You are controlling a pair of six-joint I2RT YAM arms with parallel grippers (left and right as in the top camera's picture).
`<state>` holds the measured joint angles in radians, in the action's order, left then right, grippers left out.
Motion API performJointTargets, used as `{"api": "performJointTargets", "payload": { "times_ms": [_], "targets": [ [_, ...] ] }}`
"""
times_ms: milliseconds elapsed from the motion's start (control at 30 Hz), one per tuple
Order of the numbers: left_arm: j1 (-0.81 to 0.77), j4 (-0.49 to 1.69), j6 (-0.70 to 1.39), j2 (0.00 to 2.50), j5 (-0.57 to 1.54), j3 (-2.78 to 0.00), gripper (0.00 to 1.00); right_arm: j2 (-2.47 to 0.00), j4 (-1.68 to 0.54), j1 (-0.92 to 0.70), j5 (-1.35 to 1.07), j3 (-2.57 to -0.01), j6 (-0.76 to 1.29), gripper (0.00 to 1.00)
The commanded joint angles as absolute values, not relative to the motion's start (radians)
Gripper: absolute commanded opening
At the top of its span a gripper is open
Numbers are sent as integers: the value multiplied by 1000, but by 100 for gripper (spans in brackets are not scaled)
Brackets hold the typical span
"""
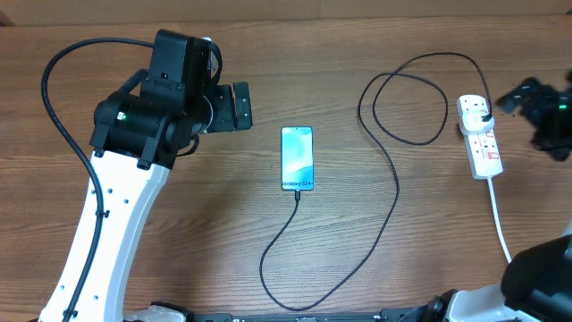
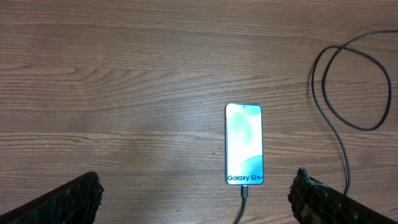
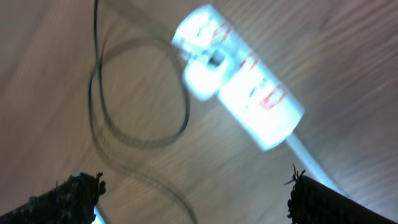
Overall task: Plug charger to phone and switch on socket
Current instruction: 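Move the right gripper over the white power strip's switch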
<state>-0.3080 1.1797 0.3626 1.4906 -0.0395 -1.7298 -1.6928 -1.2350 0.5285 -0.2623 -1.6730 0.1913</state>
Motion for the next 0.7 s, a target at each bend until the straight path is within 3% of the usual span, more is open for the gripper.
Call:
{"api": "performJointTargets", "payload": {
  "times_ms": [0,667],
  "targets": [
    [-315,1178,344,1498,-52,-1742,100,-1749,-1157,585,-264,-1701,161,100],
    [-315,1178,343,1498,-52,-1742,100,-1952,-944,575,-265,-1700,154,100]
  ]
}}
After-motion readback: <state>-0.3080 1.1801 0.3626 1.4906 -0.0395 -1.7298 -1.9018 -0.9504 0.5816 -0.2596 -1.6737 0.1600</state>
